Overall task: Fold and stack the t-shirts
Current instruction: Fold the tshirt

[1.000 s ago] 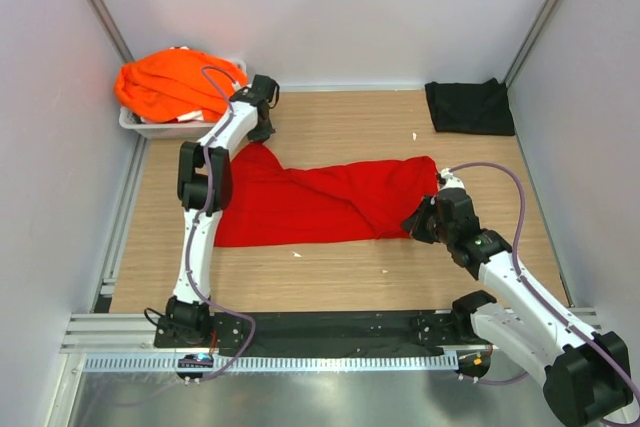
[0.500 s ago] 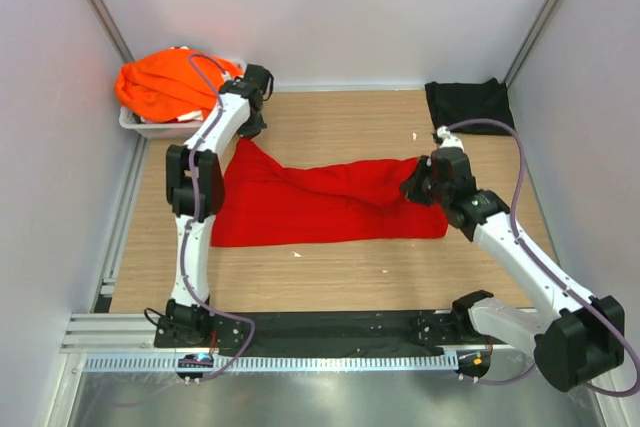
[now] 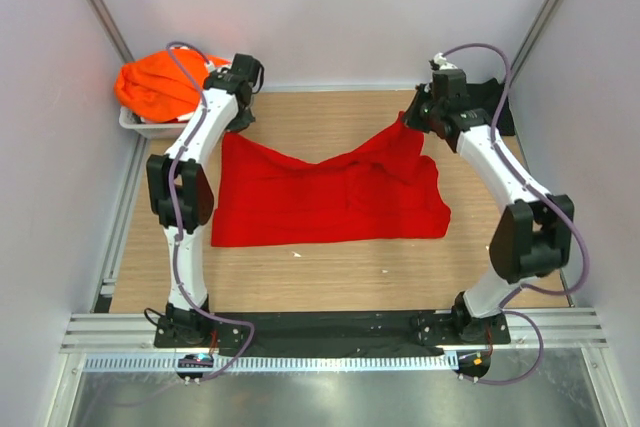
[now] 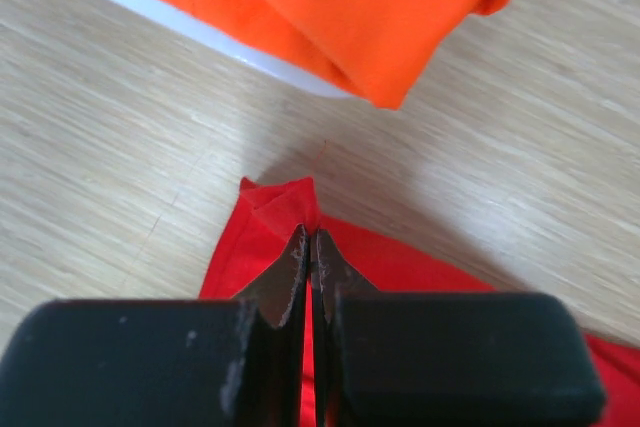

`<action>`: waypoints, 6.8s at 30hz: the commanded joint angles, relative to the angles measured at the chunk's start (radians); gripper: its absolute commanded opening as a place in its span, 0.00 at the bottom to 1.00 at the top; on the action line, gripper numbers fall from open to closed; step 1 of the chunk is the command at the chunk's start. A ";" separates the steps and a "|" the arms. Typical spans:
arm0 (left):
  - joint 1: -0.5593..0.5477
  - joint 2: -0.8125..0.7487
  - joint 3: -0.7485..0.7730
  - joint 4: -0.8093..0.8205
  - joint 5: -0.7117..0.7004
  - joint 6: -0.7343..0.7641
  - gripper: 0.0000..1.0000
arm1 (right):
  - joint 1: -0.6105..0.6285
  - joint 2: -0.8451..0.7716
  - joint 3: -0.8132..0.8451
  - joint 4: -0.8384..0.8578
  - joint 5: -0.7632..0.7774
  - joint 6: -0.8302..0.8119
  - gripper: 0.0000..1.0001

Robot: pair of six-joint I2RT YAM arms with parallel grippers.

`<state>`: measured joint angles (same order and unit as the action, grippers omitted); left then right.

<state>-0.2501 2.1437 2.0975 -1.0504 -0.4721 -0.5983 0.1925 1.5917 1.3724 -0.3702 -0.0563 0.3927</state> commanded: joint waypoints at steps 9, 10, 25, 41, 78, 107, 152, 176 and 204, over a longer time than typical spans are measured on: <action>0.066 -0.050 -0.016 -0.019 -0.031 -0.012 0.00 | -0.025 0.373 0.546 -0.096 -0.146 -0.228 0.01; 0.069 -0.048 -0.014 -0.013 -0.030 -0.008 0.00 | -0.027 0.392 0.566 -0.098 -0.142 -0.244 0.01; 0.092 0.007 0.033 -0.007 0.021 0.002 0.00 | -0.025 0.571 0.764 0.023 -0.091 -0.604 0.02; 0.092 -0.002 -0.064 0.033 0.046 -0.018 0.00 | 0.013 0.633 0.711 0.240 -0.321 -0.618 0.01; 0.092 -0.176 -0.346 0.092 0.044 0.006 0.00 | -0.019 -0.179 -0.298 0.125 -0.111 -0.276 0.01; 0.066 -0.351 -0.490 0.081 0.025 0.020 0.64 | -0.015 -0.558 -0.621 -0.027 -0.073 0.052 0.68; -0.639 -0.435 -1.134 0.406 0.424 -0.412 0.51 | 0.127 1.039 1.039 -0.176 -0.275 -0.100 0.78; -0.861 -0.728 -1.091 0.073 0.227 -0.557 0.59 | 0.165 1.111 1.080 0.321 -0.054 0.229 0.79; -0.845 -0.857 -1.128 0.311 0.206 -0.478 0.63 | 0.201 -0.352 -0.284 -0.209 0.286 0.251 0.95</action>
<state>-1.1034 1.2709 1.0164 -0.9012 -0.3271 -1.0809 0.3431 1.3701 1.2701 -0.3931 0.1658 0.5499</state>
